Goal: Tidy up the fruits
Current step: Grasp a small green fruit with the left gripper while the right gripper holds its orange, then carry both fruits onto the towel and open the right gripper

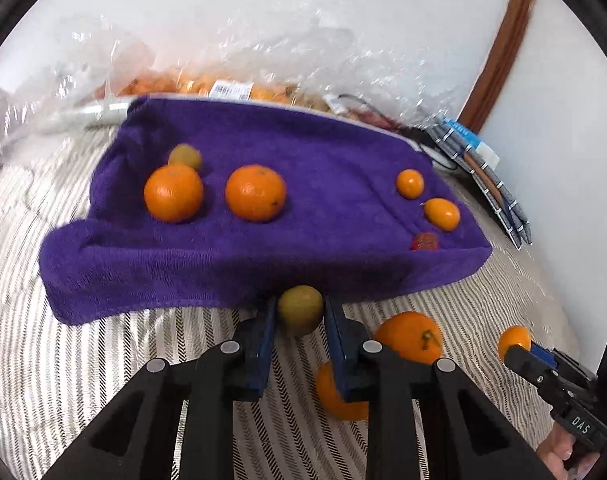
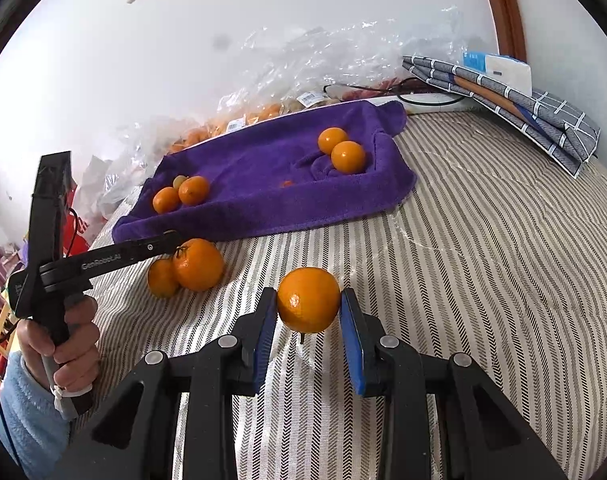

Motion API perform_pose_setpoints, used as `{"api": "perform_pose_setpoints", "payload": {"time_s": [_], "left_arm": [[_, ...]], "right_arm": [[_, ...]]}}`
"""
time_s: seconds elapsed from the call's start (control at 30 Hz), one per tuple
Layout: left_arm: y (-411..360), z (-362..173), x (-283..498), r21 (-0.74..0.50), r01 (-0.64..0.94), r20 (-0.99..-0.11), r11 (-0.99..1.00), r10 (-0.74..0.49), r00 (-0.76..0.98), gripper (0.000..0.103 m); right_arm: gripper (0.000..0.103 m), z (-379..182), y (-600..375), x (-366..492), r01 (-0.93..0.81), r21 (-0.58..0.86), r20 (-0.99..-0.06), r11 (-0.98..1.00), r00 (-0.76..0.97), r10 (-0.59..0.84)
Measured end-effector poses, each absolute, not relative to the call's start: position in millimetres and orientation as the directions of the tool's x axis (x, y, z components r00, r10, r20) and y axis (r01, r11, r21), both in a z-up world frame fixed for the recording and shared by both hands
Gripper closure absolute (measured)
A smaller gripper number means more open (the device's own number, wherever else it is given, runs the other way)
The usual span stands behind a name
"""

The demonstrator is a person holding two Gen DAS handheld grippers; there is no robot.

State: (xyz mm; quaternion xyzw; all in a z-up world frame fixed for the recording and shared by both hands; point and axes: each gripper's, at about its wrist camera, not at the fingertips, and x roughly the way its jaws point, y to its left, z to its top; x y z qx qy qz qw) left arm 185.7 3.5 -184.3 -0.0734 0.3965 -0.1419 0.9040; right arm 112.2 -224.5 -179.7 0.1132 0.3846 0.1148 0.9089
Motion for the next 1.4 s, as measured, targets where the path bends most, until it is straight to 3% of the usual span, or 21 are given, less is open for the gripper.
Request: {"api": "perform_pose_setpoints", "payload": {"time_s": [0.23,0.47,0.83,1.17,1.4], "left_arm": [[2.1,-167.4,167.1,-0.231,0.248,-0.608,0.941,-0.338,0.718,0.080],[26.1,-154.5,167.5,-0.299,0.194,-0.547,0.934,-0.335,0.767,0.080],[48.2,-145.2,167.5,-0.317,0.109,-0.515,0.942,-0.267,0.815,0.080],[44.7,-140.2,163.5,-0.263,0.087,-0.502,0.961,-0.213,0.838,0.080],[49.1,-135.5,163.3,-0.203,0.003,-0.501,0.979,-0.106,0.859,0.080]], "right_arm": [[0.071,-178.0,-221.9,109.2,-0.121,0.277,-0.670,0.953,0.687,0.282],[0.071,-177.1,-221.4,107.4,-0.127,0.278,-0.663,0.952,0.692,0.286],[0.071,-177.4,-218.0,108.1,-0.163,0.282,-0.664,0.945,0.678,0.315],[0.071,-174.6,-220.2,103.5,-0.158,0.283,-0.648,0.946,0.695,0.310],[0.071,-161.3,-215.3,108.3,-0.167,0.274,-0.647,0.947,0.696,0.310]]}}
